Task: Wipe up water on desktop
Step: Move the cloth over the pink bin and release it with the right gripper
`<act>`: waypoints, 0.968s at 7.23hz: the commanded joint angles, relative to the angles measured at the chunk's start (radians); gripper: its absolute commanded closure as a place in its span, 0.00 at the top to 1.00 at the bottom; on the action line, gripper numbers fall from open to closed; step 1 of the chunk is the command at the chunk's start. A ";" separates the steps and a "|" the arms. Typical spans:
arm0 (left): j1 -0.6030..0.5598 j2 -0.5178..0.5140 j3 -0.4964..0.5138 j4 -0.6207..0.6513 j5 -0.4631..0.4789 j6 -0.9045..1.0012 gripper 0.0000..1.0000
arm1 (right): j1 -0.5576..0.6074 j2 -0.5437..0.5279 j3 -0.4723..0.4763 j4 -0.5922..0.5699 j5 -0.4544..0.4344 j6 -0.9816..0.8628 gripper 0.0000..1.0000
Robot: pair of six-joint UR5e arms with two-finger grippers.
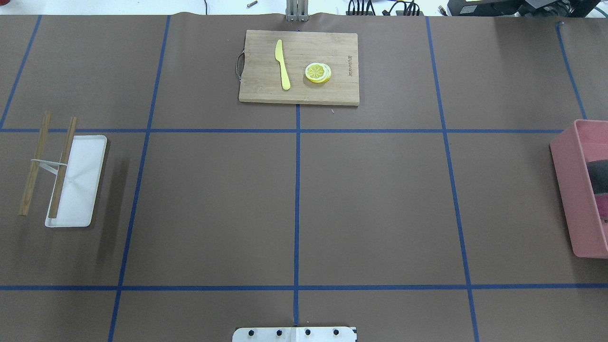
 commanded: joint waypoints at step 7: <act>-0.041 0.004 -0.001 0.043 -0.094 0.000 0.99 | 0.013 -0.067 -0.052 0.061 0.122 0.018 1.00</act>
